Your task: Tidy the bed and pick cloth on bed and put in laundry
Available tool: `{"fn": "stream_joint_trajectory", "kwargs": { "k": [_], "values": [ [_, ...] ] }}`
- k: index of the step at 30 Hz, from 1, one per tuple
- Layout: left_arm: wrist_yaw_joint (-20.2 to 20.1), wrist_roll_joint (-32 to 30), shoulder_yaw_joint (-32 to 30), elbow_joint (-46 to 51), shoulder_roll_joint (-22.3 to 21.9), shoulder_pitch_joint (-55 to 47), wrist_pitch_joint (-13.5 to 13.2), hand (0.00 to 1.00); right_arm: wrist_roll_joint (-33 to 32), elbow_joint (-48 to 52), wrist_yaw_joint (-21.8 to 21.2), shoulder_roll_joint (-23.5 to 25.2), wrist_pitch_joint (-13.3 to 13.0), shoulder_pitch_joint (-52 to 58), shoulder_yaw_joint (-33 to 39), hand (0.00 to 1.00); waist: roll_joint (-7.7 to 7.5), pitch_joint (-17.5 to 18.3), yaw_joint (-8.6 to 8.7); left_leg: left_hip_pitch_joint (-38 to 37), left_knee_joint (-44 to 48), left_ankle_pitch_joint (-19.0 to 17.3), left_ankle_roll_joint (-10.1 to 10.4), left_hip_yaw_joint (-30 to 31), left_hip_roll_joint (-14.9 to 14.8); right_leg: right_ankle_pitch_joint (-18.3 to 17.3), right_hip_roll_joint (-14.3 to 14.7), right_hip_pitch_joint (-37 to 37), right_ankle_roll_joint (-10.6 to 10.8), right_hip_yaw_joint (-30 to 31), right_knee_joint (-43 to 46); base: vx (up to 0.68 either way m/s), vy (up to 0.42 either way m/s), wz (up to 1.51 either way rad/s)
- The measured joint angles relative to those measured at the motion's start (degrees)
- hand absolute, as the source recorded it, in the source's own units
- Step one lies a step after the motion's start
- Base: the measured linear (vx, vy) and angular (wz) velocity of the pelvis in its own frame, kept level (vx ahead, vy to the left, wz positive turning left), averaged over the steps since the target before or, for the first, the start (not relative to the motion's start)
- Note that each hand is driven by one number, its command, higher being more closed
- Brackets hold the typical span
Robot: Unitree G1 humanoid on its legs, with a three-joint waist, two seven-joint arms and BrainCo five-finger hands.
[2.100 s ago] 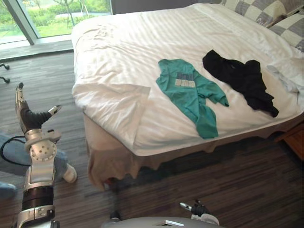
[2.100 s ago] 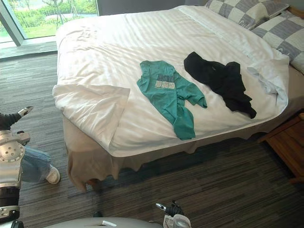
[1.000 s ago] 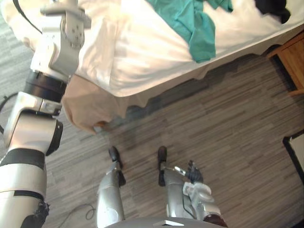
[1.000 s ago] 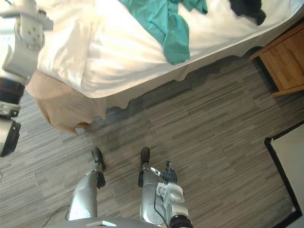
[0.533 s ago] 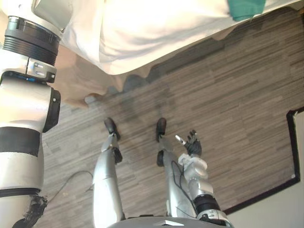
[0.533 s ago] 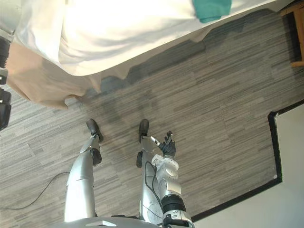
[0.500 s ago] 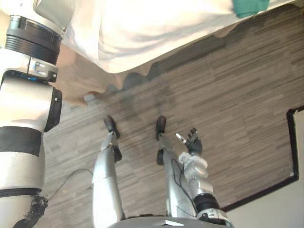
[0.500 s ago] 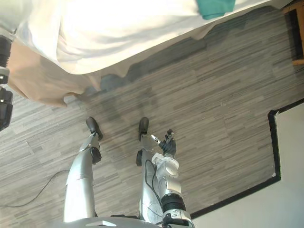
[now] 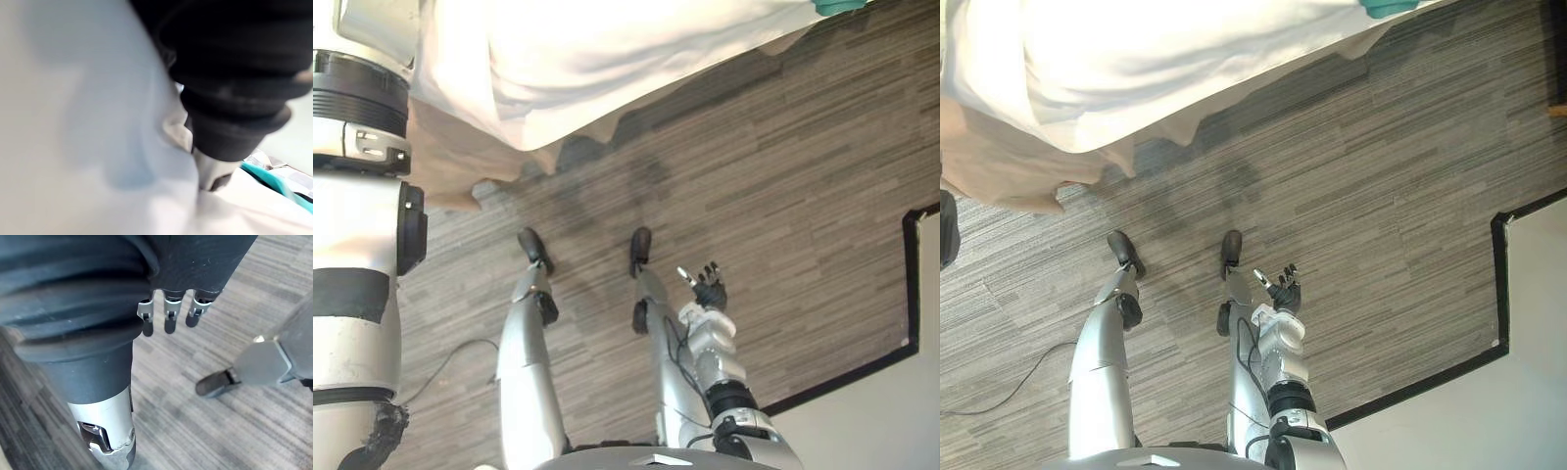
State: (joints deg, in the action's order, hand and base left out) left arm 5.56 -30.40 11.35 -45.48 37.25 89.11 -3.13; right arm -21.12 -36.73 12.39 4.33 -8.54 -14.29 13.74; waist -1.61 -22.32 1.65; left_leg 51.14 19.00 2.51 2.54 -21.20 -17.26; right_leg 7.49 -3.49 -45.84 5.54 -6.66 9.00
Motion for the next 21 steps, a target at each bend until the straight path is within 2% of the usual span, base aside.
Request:
{"fn": "stream_joint_trajectory", "kwargs": {
  "k": [3,5,7,10,13,14,15,16,17,18,21],
  "values": [
    [-0.88,-0.12,-0.01,-0.03,0.95,-5.25,-0.83,1.00,0.05,-3.13,-1.21,-0.62,0.25,0.54,-0.05,0.00,0.05,3.00,0.25,-0.49,0.66,-0.31,0.20,-0.40,-0.77,-0.01,0.53,0.46,0.01,-0.06,0.00,0.01,-0.064,-0.11],
    [-1.00,-0.13,-1.11,0.28,1.39,-10.55,-1.53,1.00,0.12,-4.09,-1.79,-1.01,0.26,1.00,-0.05,0.00,0.19,3.23,0.28,-3.12,1.28,-0.67,0.35,-0.73,-1.40,-0.23,0.89,3.18,0.04,-0.23,-0.02,0.03,-0.072,-0.06],
    [-1.01,-0.11,-1.12,2.10,1.40,-18.55,-2.34,1.00,0.79,-5.01,-2.22,-2.38,0.29,2.76,-0.43,0.00,0.55,3.53,0.22,-7.44,1.20,-1.69,0.78,-0.93,-1.41,-1.56,0.89,7.22,-0.26,-0.26,0.29,0.04,-0.067,0.07],
    [-1.22,-0.10,0.39,2.91,1.40,-31.72,-3.61,1.00,2.45,-5.08,-2.99,-5.07,0.53,9.37,-2.56,0.00,0.73,6.84,0.13,-14.56,-0.12,-2.70,1.70,-1.03,-0.97,-4.08,0.63,13.44,-1.00,-0.48,1.32,0.10,-0.046,0.15],
    [-3.15,0.35,4.74,14.87,2.83,-48.63,-2.71,1.00,5.93,-4.93,-3.69,-7.25,1.82,15.74,-4.34,0.00,1.26,9.45,-0.30,-23.68,-4.82,-2.32,2.52,-0.57,1.66,-7.58,-1.10,21.16,-1.10,-2.51,2.63,0.16,-0.024,0.49],
    [-4.11,1.47,5.32,22.23,3.95,-56.29,-2.62,1.00,6.68,-4.87,-3.72,-7.58,2.70,17.29,-4.56,0.00,1.41,10.90,-1.03,-26.91,-7.51,-1.39,2.70,-0.19,2.98,-8.60,-1.91,23.88,-1.04,-3.52,2.61,0.18,-0.004,0.60],
    [-5.29,3.43,4.95,29.87,5.71,-63.87,-2.58,1.00,7.88,-4.84,-3.84,-7.68,3.17,19.24,-4.58,0.00,1.45,12.68,-1.98,-29.65,-10.51,-0.23,2.97,0.42,4.30,-9.46,-2.57,26.14,-1.01,-4.60,2.48,0.18,-0.006,0.61],
    [-5.85,4.27,4.19,33.34,6.67,-67.43,-2.68,1.00,8.08,-4.84,-3.92,-7.63,3.64,19.67,-4.58,0.00,1.42,13.61,-2.36,-30.89,-11.92,0.37,2.97,0.76,4.94,-9.91,-2.91,27.23,-0.94,-5.11,2.31,0.22,0.002,0.66],
    [-7.25,9.01,-1.74,40.28,7.70,-78.29,-3.92,1.00,8.12,-5.02,-5.05,-7.57,4.29,19.99,-4.58,0.00,1.50,16.35,-3.72,-34.49,-15.68,1.53,3.15,1.43,6.42,-10.76,-3.64,30.37,-0.73,-6.31,1.45,0.18,0.005,0.48],
    [-7.35,10.18,-4.02,41.05,7.60,-81.45,-4.32,0.00,8.13,-5.18,-5.56,-7.57,4.58,19.90,-4.58,0.00,1.55,17.27,-4.12,-35.63,-16.62,1.83,3.24,1.63,6.78,-10.87,-3.79,31.51,-0.69,-6.69,0.92,0.18,0.011,0.41],
    [-7.42,12.84,-14.04,36.72,6.72,-91.07,-5.71,0.00,10.31,-9.60,-7.99,-8.23,5.12,17.76,-4.49,0.00,1.97,19.62,-5.18,-41.16,-19.57,2.21,3.44,2.85,7.96,-10.89,-3.90,38.05,-0.71,-8.22,-2.22,0.15,0.026,0.28]
  ]
}}
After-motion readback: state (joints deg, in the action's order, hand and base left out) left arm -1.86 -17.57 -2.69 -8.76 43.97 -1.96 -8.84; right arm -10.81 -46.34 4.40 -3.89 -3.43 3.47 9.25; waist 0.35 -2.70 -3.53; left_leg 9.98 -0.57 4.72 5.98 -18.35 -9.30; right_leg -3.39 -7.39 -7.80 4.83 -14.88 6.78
